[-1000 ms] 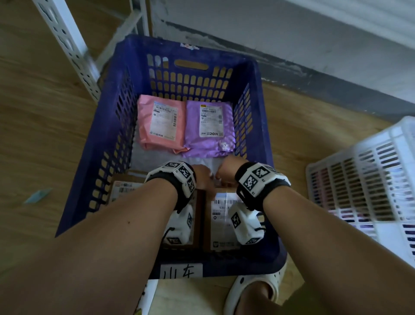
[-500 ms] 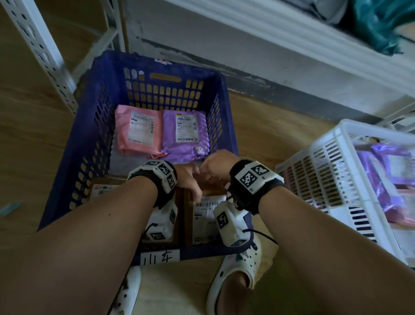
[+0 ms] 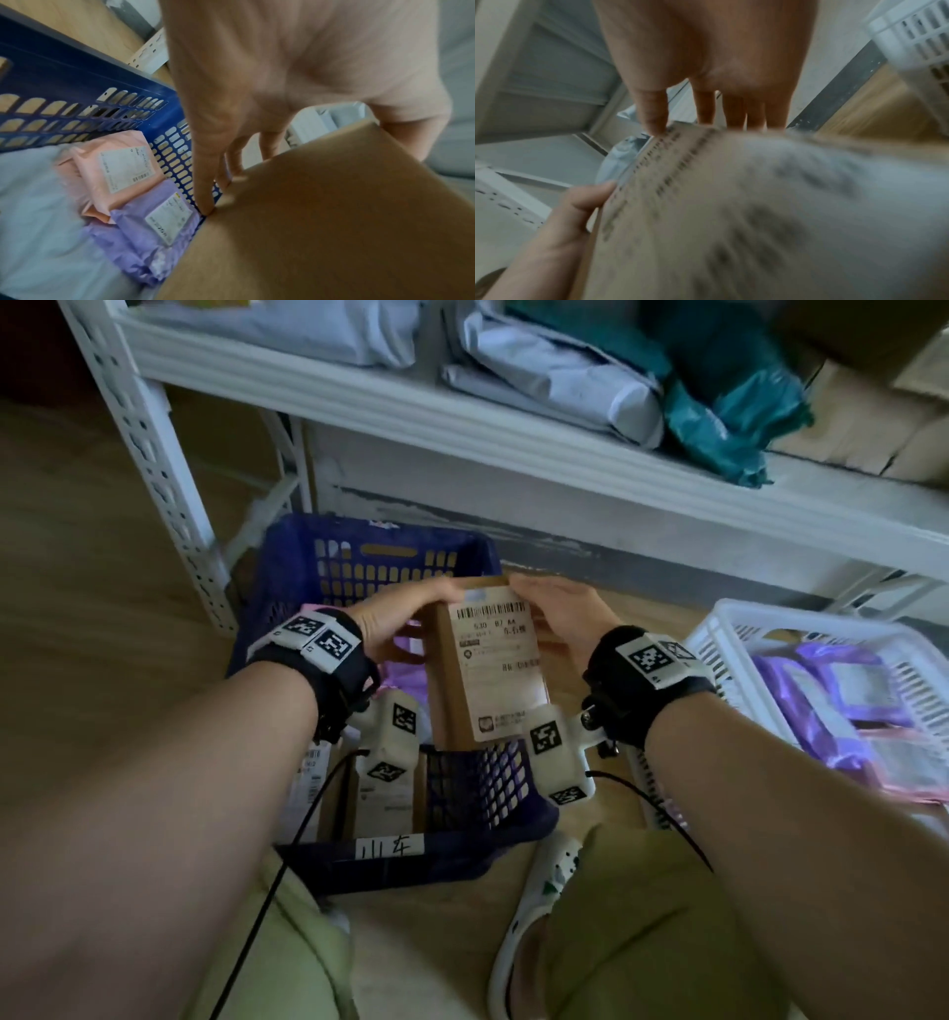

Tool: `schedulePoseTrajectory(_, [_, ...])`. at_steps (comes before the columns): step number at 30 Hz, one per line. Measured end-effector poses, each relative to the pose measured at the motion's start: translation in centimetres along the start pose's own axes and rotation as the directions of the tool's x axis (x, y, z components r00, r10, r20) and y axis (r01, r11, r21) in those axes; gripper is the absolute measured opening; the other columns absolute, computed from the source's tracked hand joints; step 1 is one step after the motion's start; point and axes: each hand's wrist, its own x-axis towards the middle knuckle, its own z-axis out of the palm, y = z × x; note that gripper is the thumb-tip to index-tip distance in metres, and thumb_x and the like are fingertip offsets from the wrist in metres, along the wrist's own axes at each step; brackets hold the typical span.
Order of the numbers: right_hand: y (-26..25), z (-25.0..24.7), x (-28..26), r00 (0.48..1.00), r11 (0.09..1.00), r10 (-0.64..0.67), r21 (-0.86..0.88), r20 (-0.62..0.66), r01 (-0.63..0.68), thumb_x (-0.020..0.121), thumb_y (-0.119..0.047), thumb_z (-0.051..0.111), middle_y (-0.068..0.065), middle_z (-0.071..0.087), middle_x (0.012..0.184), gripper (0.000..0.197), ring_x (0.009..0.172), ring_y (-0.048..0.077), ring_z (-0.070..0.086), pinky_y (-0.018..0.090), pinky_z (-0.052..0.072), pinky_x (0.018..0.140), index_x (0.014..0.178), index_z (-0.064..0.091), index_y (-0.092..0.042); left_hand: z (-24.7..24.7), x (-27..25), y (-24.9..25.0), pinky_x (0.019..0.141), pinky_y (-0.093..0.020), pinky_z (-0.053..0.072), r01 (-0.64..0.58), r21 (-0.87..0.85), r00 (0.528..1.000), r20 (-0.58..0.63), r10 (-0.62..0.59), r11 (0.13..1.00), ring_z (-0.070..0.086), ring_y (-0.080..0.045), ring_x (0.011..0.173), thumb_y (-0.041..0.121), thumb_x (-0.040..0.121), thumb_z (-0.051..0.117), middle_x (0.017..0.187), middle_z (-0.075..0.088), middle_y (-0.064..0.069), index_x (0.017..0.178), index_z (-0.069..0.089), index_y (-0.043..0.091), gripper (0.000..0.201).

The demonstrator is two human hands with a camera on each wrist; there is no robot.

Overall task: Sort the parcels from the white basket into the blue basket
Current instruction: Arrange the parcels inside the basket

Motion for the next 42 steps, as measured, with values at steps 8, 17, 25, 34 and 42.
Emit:
schedulePoseTrajectory(8, [-0.6, 0.6, -2.4, 0.945, 0.939, 0.046, 0.31, 0.325, -0.152, 0.092, -0.045, 0.053, 0.001, 0.073, 0.084, 0.029, 0.07, 0.015, 0.069, 0.029, 0.057, 0.071, 0.097, 0.064, -0.018, -0.5, -3.1, 1.3, 0.043, -0.013, 0.044, -0.083, -0.276, 0.996, -0.05, 0.072, 0.958, 0.057, -0.009, 0.039, 0.037, 0.087, 0.054, 0.05, 0.061, 0.004, 0.068, 0.058, 0.019, 0.026])
schedulePoseTrajectory(17, [-0.4, 1.2, -1.6, 0.949, 0.913, -0.02, 0.393, 0.314, -0.11, 0.078, -0.042, 0.067, 0.014, 0.064, 0.122, 0.049, 0.103, 0.029, 0.062, 0.054, 0.041, 0.102, 0.119, 0.062, -0.016, -0.1, -4.0, 2.0, 0.035, -0.008, 0.034, -0.136, -0.391, 0.984, -0.163, 0.077, 0.911, 0.048, -0.006, 0.033, 0.034, 0.086, 0.06, 0.048, 0.056, 0.005, 0.067, 0.057, 0.016, 0.025])
schedulePoseTrajectory(25, [0.4, 0.9, 0.2, 0.953, 0.919, -0.027, 0.383, 0.303, -0.096, 0.058, -0.044, 0.082, 0.009, 0.069, 0.115, 0.089, 0.109, 0.029, 0.065, 0.045, 0.053, 0.09, 0.137, 0.045, -0.024, -0.3, -4.4, 2.1, 0.041, -0.013, 0.042, -0.067, -0.394, 0.993, -0.114, 0.023, 0.916, 0.052, -0.012, 0.036, 0.038, 0.087, 0.058, 0.05, 0.056, 0.001, 0.064, 0.059, 0.017, 0.031])
schedulePoseTrajectory(34, [0.9, 0.3, 0.1, 0.959, 0.927, -0.071, 0.372, 0.276, -0.039, 0.065, -0.04, 0.077, 0.006, 0.071, 0.109, 0.077, 0.092, 0.02, 0.066, 0.033, 0.052, 0.072, 0.134, 0.047, -0.028, -0.1, -4.4, 2.1, 0.051, -0.019, 0.047, -0.061, -0.328, 0.993, -0.115, 0.024, 0.943, 0.061, -0.012, 0.047, 0.041, 0.085, 0.059, 0.058, 0.064, 0.001, 0.074, 0.061, 0.018, 0.026])
schedulePoseTrajectory(42, [0.4, 0.1, -0.9, 0.967, 0.89, -0.11, 0.456, 0.228, -0.007, 0.075, -0.036, 0.074, 0.005, 0.072, 0.106, 0.059, 0.09, 0.02, 0.067, 0.034, 0.053, 0.073, 0.129, 0.052, -0.028, 0.5, -5.4, 2.8, 0.054, -0.022, 0.043, -0.043, -0.388, 0.994, -0.113, -0.001, 0.921, 0.043, -0.02, 0.07, 0.05, 0.077, 0.067, 0.076, 0.061, -0.006, 0.077, 0.067, 0.016, 0.034])
